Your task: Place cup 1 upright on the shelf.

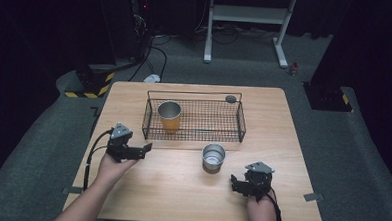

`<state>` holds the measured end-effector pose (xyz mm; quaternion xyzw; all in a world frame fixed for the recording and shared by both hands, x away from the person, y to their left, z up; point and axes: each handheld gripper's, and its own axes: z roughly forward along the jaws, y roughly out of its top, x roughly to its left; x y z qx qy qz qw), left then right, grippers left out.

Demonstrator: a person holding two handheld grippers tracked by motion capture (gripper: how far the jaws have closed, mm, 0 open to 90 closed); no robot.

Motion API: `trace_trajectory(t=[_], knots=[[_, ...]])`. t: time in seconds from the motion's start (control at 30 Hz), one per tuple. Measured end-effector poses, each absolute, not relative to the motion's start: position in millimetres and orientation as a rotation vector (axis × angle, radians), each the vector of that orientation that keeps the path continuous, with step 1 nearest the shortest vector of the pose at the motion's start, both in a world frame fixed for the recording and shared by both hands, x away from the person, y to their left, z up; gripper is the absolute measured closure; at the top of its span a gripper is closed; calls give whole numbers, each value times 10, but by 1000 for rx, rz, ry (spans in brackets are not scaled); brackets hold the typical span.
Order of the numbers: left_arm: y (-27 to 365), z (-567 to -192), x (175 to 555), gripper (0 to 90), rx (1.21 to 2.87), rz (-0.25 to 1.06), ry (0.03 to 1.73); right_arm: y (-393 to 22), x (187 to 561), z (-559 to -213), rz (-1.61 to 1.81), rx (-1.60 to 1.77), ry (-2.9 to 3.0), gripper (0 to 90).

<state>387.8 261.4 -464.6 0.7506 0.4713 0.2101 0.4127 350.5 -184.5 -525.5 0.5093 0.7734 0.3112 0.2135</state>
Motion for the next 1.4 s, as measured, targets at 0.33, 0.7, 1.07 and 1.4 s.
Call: trace_trajectory(t=[0.33,0.7,1.07,1.4], knots=[[2743,-4997,3575,111,1945,491,1225,-1845,3505,-5255,864,1414,2146,93],[2795,-5242,3339,118,2043,480,1265,-1845,3505,-5255,864,1414,2146,93],[2790,-5296,3251,136,2030,558,1260,-1852,3494,-5253,870,1415,2150,96],[2778,-5306,3295,29,2047,546,1281,-1870,3480,-5231,875,1418,2117,132]])
